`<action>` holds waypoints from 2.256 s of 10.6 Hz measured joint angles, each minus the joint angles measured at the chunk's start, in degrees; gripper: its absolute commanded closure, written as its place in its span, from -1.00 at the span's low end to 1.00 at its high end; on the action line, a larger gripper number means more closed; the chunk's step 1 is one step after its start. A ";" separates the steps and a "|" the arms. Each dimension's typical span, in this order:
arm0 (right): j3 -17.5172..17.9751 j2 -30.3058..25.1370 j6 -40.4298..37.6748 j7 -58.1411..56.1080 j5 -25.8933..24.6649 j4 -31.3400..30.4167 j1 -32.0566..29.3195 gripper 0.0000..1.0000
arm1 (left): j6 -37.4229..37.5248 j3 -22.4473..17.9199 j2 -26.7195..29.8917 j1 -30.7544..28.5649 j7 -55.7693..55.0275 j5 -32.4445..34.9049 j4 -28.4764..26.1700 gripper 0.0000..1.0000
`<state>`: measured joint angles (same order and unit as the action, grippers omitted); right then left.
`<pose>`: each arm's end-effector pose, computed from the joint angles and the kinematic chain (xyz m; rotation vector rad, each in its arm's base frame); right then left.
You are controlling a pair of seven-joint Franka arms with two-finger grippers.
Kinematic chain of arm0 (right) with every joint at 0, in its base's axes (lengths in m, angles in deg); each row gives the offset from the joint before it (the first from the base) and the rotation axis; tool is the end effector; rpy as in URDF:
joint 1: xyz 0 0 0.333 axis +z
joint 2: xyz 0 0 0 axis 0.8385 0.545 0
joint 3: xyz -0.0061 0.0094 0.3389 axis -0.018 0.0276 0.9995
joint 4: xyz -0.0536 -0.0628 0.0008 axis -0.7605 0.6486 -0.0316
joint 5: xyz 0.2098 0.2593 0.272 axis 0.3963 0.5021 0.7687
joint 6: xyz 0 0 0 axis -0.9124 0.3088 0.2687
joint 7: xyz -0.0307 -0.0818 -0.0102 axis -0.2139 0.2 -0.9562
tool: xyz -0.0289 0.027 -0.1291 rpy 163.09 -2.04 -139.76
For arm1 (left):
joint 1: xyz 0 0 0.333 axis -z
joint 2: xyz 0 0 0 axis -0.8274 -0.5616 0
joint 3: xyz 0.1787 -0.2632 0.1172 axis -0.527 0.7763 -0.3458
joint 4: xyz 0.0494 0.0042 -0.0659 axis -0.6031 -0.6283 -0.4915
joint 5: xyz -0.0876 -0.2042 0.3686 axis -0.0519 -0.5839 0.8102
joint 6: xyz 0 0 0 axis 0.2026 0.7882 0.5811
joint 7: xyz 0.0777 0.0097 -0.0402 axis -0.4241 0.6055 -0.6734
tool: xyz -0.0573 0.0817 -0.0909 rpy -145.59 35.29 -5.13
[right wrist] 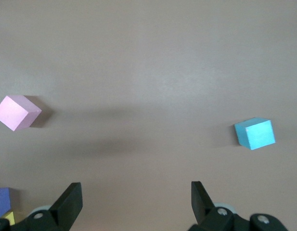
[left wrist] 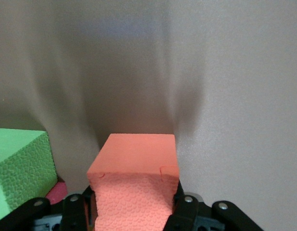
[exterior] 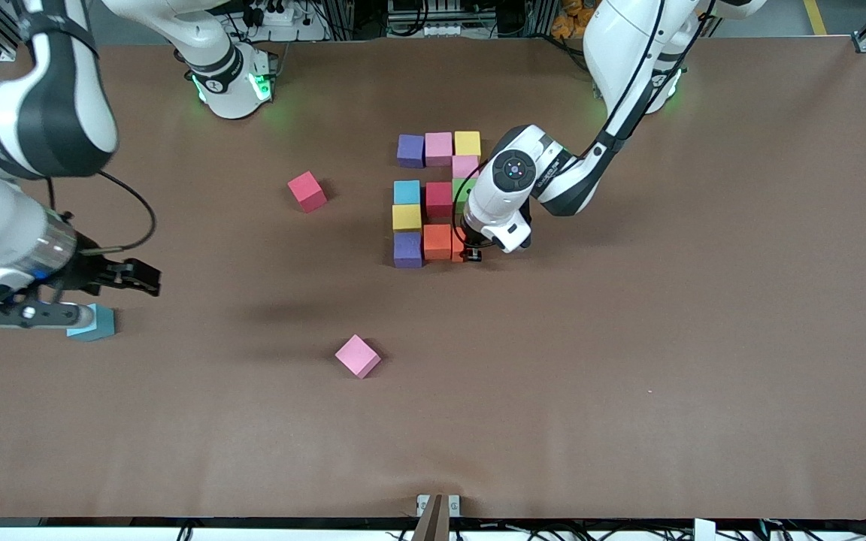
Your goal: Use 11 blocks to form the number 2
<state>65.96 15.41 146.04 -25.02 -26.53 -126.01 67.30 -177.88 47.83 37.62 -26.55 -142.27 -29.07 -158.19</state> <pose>0.6801 0.0435 0.5177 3.1316 -0.0707 0.0508 0.4637 -0.4692 0.1612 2.1584 2.1333 -0.2709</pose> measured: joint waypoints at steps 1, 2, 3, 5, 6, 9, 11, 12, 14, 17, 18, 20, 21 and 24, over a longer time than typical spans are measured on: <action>0.03 -1.08 -0.10 -0.01 0.02 -0.03 -1.30 -1.00 | 0.00 0.03 -0.15 0.06 0.00 0.00 0.16 0.71; 0.05 -1.88 -0.25 -0.04 0.05 -0.06 -2.43 -1.00 | 0.00 0.04 -0.27 0.12 0.00 0.00 0.40 0.71; 0.14 -2.42 -0.31 -0.06 0.07 -0.09 -3.14 -1.00 | 0.00 0.06 -0.56 0.25 0.00 0.00 0.77 0.70; 0.96 -2.79 -0.31 -0.05 0.08 -0.14 -3.92 -1.00 | 0.00 0.07 -1.01 0.50 0.00 0.00 1.46 0.48; 1.51 -2.90 -0.31 -0.04 0.08 -0.14 -4.35 -1.00 | 0.00 0.06 -1.18 0.56 0.00 0.00 1.70 -0.28; 1.81 -4.03 -0.62 -0.05 0.08 -0.14 -5.30 -1.00 | 0.00 0.07 -1.60 0.66 0.00 0.66 2.01 -1.00; 2.00 -4.49 -1.38 -0.05 0.11 -0.14 -5.32 -1.00 | -0.05 0.07 -2.79 0.67 -0.08 2.62 2.23 -1.00; 2.18 -4.55 -1.39 -0.04 0.11 -0.15 -5.31 -1.00 | -0.06 0.15 -3.08 0.68 -0.10 3.51 2.26 -1.00; 2.35 -5.22 -1.72 -0.04 0.11 -0.15 -5.31 -1.00 | 0.68 0.88 -3.04 0.67 -0.13 5.57 2.47 -1.00; 2.26 -7.20 -5.70 0.03 0.09 -0.14 -6.59 -1.00 | 4.21 2.36 -2.04 0.48 -0.14 8.58 3.35 -1.00; 2.19 -7.77 -6.97 0.02 0.04 -0.14 -7.75 -1.00 | 5.57 2.81 -1.57 0.43 -0.14 9.10 3.42 -1.00; 1.07 -8.79 -7.57 0.02 0.02 -0.15 -8.42 -1.00 | 7.55 2.99 -0.66 0.37 -0.14 9.17 3.44 -1.00; 0.72 -9.27 -7.63 0.17 0.01 -0.16 -8.42 -1.00 | 7.83 2.99 -0.25 0.20 -0.13 9.20 3.46 -1.00; 0.17 -10.43 -7.86 1.09 -0.02 -0.16 -8.38 -1.00 | 9.80 3.08 1.41 -0.51 0.15 9.25 3.67 -1.00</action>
<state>66.13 4.98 138.18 -23.94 -26.55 -126.17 58.92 -168.08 50.91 39.03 -27.06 -142.12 -19.82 -154.52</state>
